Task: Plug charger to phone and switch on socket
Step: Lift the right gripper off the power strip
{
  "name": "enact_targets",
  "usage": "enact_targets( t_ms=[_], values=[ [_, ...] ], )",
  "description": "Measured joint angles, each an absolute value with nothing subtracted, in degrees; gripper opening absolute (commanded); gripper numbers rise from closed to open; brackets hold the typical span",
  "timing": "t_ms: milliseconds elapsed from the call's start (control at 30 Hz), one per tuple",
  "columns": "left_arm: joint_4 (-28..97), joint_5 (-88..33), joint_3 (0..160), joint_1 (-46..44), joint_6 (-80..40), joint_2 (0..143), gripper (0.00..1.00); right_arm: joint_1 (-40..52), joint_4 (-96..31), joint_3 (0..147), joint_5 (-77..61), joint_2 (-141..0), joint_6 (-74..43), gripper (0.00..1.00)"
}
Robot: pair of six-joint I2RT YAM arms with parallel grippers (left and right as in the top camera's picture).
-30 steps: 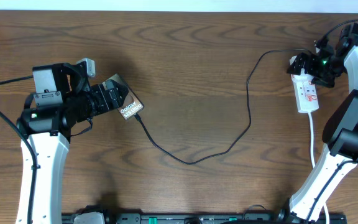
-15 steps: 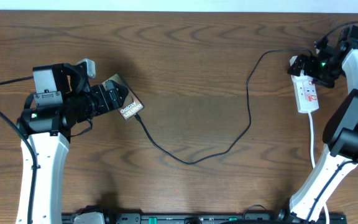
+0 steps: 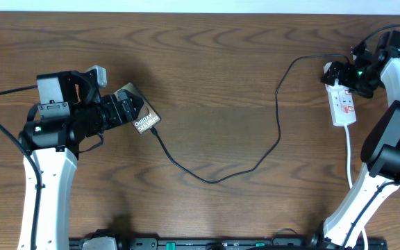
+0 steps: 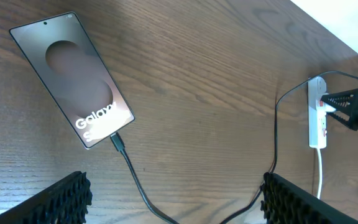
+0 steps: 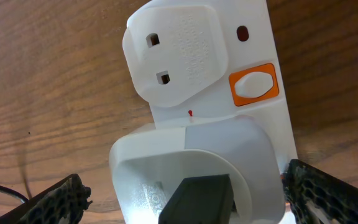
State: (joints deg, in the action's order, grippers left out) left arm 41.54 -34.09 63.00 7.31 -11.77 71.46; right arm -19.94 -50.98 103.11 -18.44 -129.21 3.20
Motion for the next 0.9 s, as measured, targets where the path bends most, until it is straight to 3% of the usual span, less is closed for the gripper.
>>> enact_targets(
  t_ms=[467, 900],
  values=[
    [41.6, -33.19, 63.0, 7.31, -11.77, 71.46, 0.86, -19.84, -52.07, 103.44, -21.37, -128.86, 3.38, 0.99],
    [42.61, -32.77, 63.0, 7.31, -11.75, 71.46, 0.86, -17.85, -52.6, 104.18, -14.74, -128.99, 2.09, 0.99]
  ],
)
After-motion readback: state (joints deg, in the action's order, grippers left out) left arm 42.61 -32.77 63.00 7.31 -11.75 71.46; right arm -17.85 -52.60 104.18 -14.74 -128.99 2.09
